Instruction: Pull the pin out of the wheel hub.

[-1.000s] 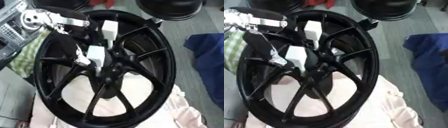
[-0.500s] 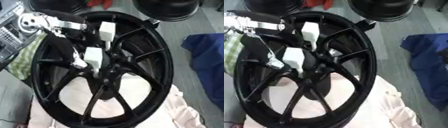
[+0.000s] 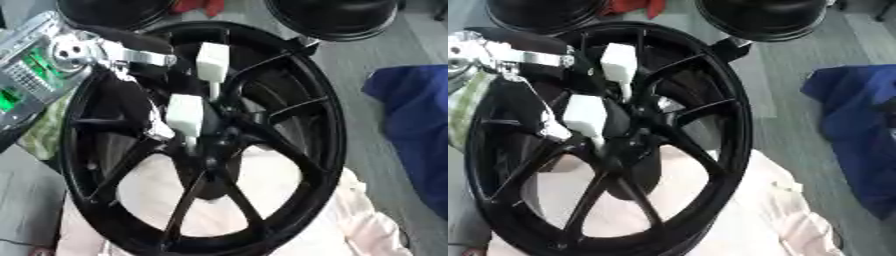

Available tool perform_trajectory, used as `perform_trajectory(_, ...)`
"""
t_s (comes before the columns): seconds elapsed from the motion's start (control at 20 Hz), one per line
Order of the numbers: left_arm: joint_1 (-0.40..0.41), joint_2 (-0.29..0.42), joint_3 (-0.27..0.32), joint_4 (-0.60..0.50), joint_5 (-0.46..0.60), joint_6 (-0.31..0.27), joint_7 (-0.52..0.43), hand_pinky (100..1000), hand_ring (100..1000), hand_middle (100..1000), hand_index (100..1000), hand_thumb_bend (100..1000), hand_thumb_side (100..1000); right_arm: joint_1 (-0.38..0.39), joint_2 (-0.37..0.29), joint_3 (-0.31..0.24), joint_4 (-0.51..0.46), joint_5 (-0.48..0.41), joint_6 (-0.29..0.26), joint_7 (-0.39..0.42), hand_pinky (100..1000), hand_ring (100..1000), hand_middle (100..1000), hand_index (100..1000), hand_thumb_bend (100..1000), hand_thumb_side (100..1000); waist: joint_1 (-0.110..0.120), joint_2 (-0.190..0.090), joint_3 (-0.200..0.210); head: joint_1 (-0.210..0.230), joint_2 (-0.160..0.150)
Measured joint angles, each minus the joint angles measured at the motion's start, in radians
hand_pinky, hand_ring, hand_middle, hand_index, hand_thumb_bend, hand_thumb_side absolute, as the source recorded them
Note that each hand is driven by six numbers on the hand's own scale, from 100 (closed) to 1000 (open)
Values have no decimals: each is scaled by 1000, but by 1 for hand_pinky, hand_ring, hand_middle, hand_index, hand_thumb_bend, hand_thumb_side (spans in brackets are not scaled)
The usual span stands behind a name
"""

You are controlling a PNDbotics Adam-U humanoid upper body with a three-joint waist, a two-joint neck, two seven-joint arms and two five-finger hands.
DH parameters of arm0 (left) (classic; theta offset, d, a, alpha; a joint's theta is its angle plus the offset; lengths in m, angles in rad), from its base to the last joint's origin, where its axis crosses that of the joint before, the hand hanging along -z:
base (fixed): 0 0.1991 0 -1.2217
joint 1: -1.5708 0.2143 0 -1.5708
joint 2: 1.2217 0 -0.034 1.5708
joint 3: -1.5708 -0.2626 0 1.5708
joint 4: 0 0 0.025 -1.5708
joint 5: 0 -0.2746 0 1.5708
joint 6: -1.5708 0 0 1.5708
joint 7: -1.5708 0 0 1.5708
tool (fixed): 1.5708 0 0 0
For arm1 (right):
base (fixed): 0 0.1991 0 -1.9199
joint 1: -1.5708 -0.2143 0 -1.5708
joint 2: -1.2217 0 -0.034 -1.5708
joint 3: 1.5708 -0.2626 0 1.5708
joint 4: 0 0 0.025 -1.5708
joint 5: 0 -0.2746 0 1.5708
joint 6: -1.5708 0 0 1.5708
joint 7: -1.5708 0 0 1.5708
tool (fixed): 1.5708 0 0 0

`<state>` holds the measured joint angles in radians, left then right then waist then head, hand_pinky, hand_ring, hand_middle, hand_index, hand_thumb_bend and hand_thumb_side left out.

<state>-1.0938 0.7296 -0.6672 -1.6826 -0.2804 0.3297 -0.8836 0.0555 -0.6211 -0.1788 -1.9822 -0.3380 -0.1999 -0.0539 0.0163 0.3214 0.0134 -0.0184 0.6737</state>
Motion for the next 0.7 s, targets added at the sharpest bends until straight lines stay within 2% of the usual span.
perform_trajectory(0.3, -21, -24, 0, 6, 5, -1, -1, 806, 746, 652, 808, 526, 313, -2, 1, 0, 0, 0, 8, 0, 733, 613, 524, 726, 286, 309, 1, 4, -1, 3, -4)
perform_trajectory(0.4, -23, -26, 0, 6, 2, -3, -3, 800, 734, 631, 792, 498, 273, -3, 1, 0, 0, 0, 10, -2, 733, 612, 524, 725, 286, 310, 2, 5, -1, 3, -4)
perform_trajectory(0.5, -24, -26, 0, 5, -3, -4, -4, 790, 709, 605, 770, 457, 226, -3, 2, 0, 0, 0, 12, -3, 733, 613, 524, 726, 287, 310, 3, 6, -1, 3, -5)
perform_trajectory(0.7, -24, -28, 0, 3, -10, -4, -4, 756, 604, 490, 664, 285, 138, -3, 10, 0, 0, 0, 17, -6, 733, 612, 524, 726, 289, 312, 3, 6, -1, 3, -8)
